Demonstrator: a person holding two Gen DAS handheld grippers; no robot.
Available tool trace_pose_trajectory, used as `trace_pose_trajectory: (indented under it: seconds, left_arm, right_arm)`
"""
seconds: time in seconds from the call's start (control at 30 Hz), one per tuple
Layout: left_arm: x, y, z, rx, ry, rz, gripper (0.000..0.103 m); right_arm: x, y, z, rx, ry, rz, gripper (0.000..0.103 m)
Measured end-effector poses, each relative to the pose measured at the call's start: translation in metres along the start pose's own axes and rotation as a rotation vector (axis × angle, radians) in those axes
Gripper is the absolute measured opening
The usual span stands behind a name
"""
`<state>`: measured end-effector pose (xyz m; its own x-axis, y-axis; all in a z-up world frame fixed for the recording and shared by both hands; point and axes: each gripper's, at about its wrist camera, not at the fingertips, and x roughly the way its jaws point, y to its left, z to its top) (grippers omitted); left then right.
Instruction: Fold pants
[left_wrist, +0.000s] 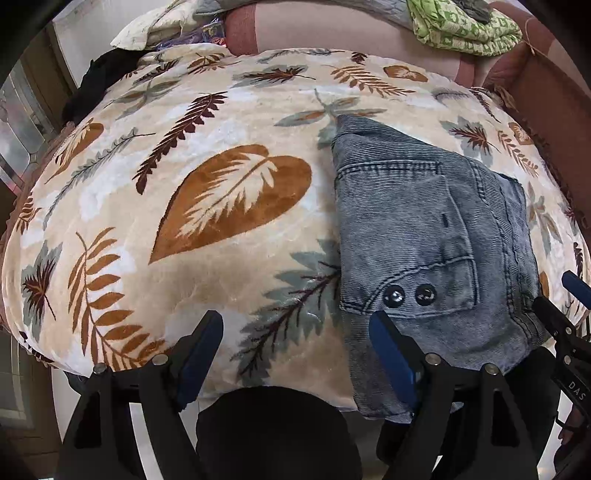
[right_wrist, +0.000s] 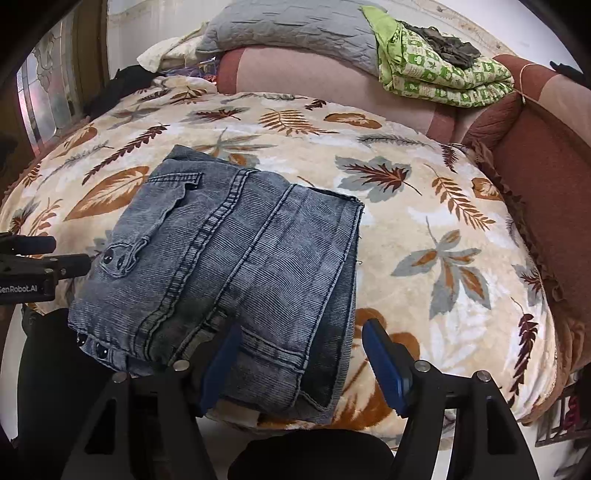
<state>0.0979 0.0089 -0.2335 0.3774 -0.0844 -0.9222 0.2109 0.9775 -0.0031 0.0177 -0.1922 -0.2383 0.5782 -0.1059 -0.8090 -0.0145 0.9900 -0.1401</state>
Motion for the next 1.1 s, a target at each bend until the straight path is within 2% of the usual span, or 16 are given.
trace_pose_trajectory:
  seconds: [0.2, 0.3, 0.6, 0.83, 0.97, 1.1]
  left_arm:
    - [0.005, 0.002, 0.009, 0.007, -0.002, 0.016, 0.082]
    - [0.007, 0.004, 0.013, 0.007, -0.005, 0.018, 0.082]
    - [0.018, 0.009, 0.018, 0.006, 0.004, -0.005, 0.082]
    - [0.024, 0.012, 0.025, 0.0, 0.008, -0.052, 0.082]
    - [0.019, 0.014, 0.028, -0.019, -0.007, -0.104, 0.082]
    - [0.018, 0.006, 0.03, 0.011, -0.026, -0.13, 0.082]
  right_arm:
    - [0.005, 0.001, 0.004, -0.006, -0.002, 0.005, 0.072]
    - [0.008, -0.005, 0.006, 0.015, 0.0, 0.036, 0.072]
    - [0.026, -0.063, 0.001, 0.23, 0.055, 0.17, 0.075]
    - [0.058, -0.098, -0.015, 0.442, 0.123, 0.401, 0.075]
    - [0.07, -0.104, -0.018, 0.491, 0.133, 0.481, 0.075]
    - [0.078, -0.109, -0.014, 0.52, 0.126, 0.556, 0.075]
